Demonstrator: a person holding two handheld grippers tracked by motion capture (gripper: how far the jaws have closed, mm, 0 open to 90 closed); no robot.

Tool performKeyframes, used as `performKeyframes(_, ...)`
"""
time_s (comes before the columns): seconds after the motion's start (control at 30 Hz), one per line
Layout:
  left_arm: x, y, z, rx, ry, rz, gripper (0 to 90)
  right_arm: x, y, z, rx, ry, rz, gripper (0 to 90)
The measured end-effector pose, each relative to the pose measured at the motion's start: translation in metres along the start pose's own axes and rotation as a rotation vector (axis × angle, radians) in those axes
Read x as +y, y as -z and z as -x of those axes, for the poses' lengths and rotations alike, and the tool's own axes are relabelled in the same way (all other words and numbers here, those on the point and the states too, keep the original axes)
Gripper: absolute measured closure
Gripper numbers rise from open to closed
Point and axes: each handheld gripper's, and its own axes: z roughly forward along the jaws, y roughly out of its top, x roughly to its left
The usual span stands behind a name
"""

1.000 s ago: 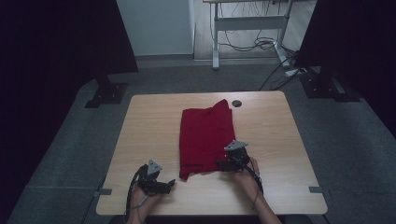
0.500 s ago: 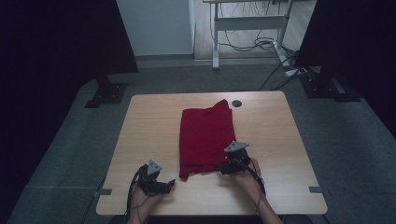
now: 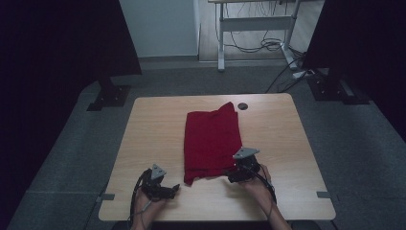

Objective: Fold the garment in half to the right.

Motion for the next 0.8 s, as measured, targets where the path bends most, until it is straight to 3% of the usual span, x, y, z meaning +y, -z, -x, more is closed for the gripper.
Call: performKeyframes(0.8,0.0,0.0,0.001,0.002,0.001,0.0,1.3,-0.025,0.038,0.012,-0.028,-0.033,0.026,11.0)
